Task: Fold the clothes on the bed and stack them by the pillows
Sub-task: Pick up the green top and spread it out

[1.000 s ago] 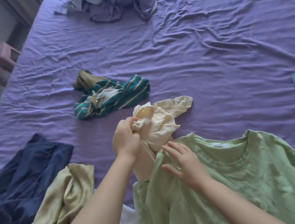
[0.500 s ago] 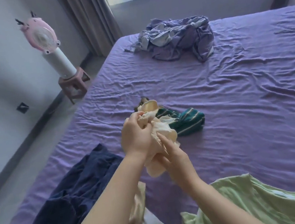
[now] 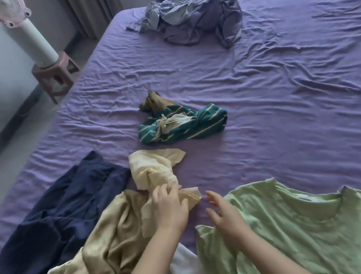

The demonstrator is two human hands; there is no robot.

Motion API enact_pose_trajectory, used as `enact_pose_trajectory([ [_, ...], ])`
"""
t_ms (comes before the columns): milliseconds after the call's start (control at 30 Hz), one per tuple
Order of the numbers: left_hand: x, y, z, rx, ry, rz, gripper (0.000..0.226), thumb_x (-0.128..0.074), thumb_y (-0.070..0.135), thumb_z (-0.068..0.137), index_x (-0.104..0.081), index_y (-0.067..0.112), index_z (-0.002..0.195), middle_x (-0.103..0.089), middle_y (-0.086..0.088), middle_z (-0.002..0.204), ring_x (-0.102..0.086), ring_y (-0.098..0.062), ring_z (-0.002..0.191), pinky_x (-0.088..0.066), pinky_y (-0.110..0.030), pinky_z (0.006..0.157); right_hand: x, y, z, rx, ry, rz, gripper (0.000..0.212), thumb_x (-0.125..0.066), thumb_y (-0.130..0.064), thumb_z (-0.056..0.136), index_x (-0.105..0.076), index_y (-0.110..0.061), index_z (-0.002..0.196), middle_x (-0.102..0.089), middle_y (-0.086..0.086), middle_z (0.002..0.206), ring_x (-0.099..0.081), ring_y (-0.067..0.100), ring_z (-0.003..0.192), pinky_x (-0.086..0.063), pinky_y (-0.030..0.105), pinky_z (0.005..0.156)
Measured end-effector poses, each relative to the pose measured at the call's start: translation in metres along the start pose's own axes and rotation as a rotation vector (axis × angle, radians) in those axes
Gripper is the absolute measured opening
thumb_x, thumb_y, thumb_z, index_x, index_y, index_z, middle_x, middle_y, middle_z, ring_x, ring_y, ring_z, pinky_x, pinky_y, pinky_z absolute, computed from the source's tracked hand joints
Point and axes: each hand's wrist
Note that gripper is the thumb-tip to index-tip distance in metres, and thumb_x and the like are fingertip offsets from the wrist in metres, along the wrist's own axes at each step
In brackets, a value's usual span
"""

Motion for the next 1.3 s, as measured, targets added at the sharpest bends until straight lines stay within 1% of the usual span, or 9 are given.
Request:
enact_pose_trajectory([
  [100, -0.028, 0.037, -0.020, -0.115, -0.024, 0.000, 0.042, -0.052, 0.026, 0.091, -0.050, 0.024, 0.133, -0.037, -0.002, 0.144, -0.024, -0.020, 0.138, -0.016, -0.030, 0.114, 0.055, 0.028, -0.033, -0.083, 0.127, -0.071, 0.044, -0.053, -0.007, 0.092, -0.046, -0.009, 0.135, -0.053, 0.003, 0.134, -0.051, 0.014, 0.121, -0.039, 0.027, 0.103],
  [333, -0.103, 0.136, -0.068, -0.460, -0.323, 0.016, 0.049, -0.046, 0.024, 0.093, -0.039, 0.026, 0.142, -0.037, 0.004, 0.144, -0.026, -0.012, 0.137, -0.022, -0.021, 0.110, 0.171, 0.115, -0.119, -0.277, 0.245, -0.355, 0.043, -0.049, -0.005, 0.092, -0.045, -0.009, 0.135, -0.050, 0.007, 0.136, -0.047, 0.019, 0.125, -0.027, 0.016, 0.101],
  [500, -0.146, 0.189, -0.076, -0.585, -0.368, 0.127, 0.053, -0.045, 0.017, 0.092, -0.036, 0.028, 0.144, -0.028, 0.001, 0.153, -0.017, -0.015, 0.143, -0.017, -0.027, 0.115, 0.232, 0.169, -0.147, -0.282, 0.314, -0.536, 0.040, -0.048, 0.000, 0.089, -0.051, -0.004, 0.129, -0.052, 0.011, 0.132, -0.044, 0.023, 0.126, -0.023, 0.023, 0.108],
  [700, -0.173, 0.226, -0.025, -0.460, -0.193, 0.254, 0.067, -0.045, 0.004, 0.088, -0.025, 0.031, 0.146, -0.010, -0.006, 0.159, -0.005, -0.024, 0.146, -0.010, -0.042, 0.117, 0.267, 0.203, -0.099, -0.144, 0.390, -0.765, 0.046, -0.042, -0.018, 0.097, -0.036, -0.020, 0.143, -0.030, -0.004, 0.151, -0.018, 0.011, 0.142, -0.016, 0.031, 0.113],
  [800, -0.174, 0.227, 0.005, -0.350, -0.106, 0.282, 0.056, -0.045, 0.022, 0.096, -0.024, 0.029, 0.147, -0.025, -0.003, 0.153, -0.018, -0.022, 0.142, -0.011, -0.044, 0.115, 0.266, 0.209, -0.064, -0.138, 0.338, -0.817, 0.052, -0.033, -0.016, 0.100, -0.018, -0.025, 0.149, -0.017, -0.009, 0.156, -0.008, 0.008, 0.144, -0.004, 0.038, 0.116],
  [867, -0.170, 0.221, 0.016, -0.275, -0.091, 0.328, 0.053, -0.047, 0.039, 0.095, -0.031, 0.027, 0.144, -0.044, -0.003, 0.139, -0.036, -0.023, 0.130, -0.023, -0.041, 0.110, 0.264, 0.211, -0.050, -0.167, 0.338, -0.861, 0.051, -0.034, -0.016, 0.099, -0.021, -0.022, 0.148, -0.031, -0.003, 0.149, -0.020, 0.013, 0.139, -0.005, 0.041, 0.115],
  [967, -0.162, 0.211, 0.023, -0.206, -0.123, 0.346, 0.031, -0.053, 0.041, 0.091, -0.055, 0.029, 0.120, -0.058, -0.001, 0.120, -0.044, -0.023, 0.117, -0.032, -0.035, 0.095, 0.265, 0.208, -0.045, -0.204, 0.400, -0.923, 0.029, -0.039, -0.017, 0.096, -0.050, -0.023, 0.123, -0.053, -0.003, 0.118, -0.043, 0.021, 0.115, -0.020, 0.033, 0.106],
  [1067, -0.152, 0.211, 0.033, -0.182, -0.039, 0.310, 0.015, -0.052, 0.031, 0.091, -0.064, 0.029, 0.102, -0.064, 0.002, 0.108, -0.048, -0.022, 0.111, -0.031, -0.034, 0.088, 0.278, 0.197, -0.039, -0.230, 0.461, -0.913, 0.020, -0.039, -0.021, 0.097, -0.055, -0.023, 0.110, -0.056, -0.004, 0.109, -0.046, 0.020, 0.107, -0.024, 0.030, 0.097],
  [1300, -0.150, 0.235, 0.074, -0.248, 0.112, 0.288, 0.010, -0.053, 0.025, 0.091, -0.061, 0.026, 0.096, -0.063, 0.003, 0.098, -0.048, -0.023, 0.104, -0.028, -0.035, 0.084, 0.305, 0.186, -0.002, -0.236, 0.548, -0.943, 0.020, -0.042, -0.019, 0.096, -0.057, -0.020, 0.108, -0.057, 0.002, 0.108, -0.048, 0.024, 0.104, -0.027, 0.032, 0.092],
])
Point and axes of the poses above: each hand's wrist, its own z-axis towards the middle knuckle, its own x-axis out of the back of the hand, y = z × x
